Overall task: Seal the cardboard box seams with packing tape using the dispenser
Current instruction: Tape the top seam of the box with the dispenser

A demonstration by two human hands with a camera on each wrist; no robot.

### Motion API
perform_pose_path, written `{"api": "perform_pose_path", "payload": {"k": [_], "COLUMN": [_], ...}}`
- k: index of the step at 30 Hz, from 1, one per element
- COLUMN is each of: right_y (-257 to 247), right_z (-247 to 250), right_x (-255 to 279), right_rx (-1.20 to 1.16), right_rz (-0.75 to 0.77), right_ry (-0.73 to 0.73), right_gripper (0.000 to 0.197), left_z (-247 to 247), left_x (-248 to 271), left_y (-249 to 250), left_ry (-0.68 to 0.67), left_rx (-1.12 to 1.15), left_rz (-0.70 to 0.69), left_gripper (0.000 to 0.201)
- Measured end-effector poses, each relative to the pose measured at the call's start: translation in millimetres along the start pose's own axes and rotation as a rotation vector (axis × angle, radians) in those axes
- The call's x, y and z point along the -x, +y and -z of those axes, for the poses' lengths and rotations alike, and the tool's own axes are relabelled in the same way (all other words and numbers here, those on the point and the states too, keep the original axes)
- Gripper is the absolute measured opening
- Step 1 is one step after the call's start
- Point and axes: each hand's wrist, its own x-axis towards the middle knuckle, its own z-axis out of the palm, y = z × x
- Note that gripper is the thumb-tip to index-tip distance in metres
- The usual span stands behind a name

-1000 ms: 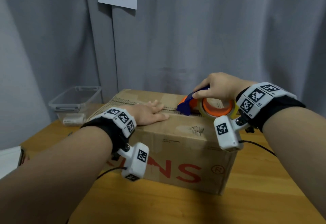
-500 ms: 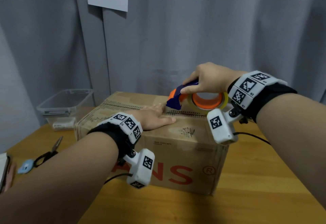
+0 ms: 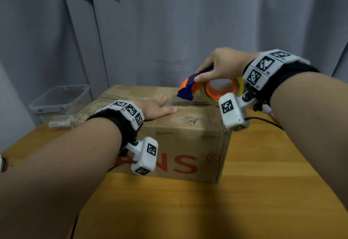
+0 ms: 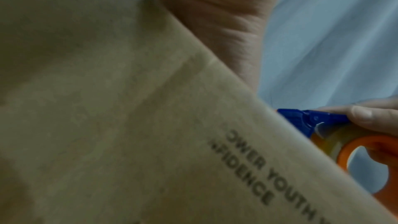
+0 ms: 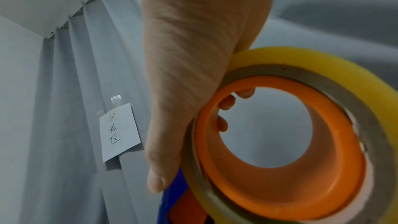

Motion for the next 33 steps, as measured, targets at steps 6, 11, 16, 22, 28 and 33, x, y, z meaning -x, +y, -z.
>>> {"api": "perform_pose_path", "payload": {"k": [6, 11, 16, 22, 28, 33], "right_y": [10.4, 22.1, 20.4, 16.7, -1.9, -22.8], "right_z": [-10.2, -21.4, -21.1, -24.2, -24.1, -10.7], "right_x": [7.7, -0.8, -3.3, 0.7, -12.9, -20.9], "right_rx": [-0.080, -0.065, -0.144, -0.264, -0.256, -0.034], "right_rz": [-0.019, -0.065, -0.055, -0.102, -0.169, -0.222], "right_ry": [-0.040, -0.074, -0.102, 0.028, -0.019, -0.259], "right_gripper": [0.033, 0.037, 0.038, 0.038, 0.042, 0.036], "left_z": [-4.7, -1.9, -6.5, -10.9, -0.8, 1.0], "left_x": [-1.5, -2.3, 0.2, -9.2, 2.0, 6.8], "left_y": [-0.6, 11.0, 40.2, 16.0, -2.0, -27.2], "left_ry": [0.035, 0.004, -0.001, 0.022, -0.008, 0.018], "left_rx": [-0.017, -0.105, -0.078, -0.008, 0.031, 0.019], "left_rz": [0.002, 0.015, -0.107, -0.179, -0.158, -0.084], "left_gripper": [0.081, 0.087, 0.086, 0.085, 0.076, 0.081]}}
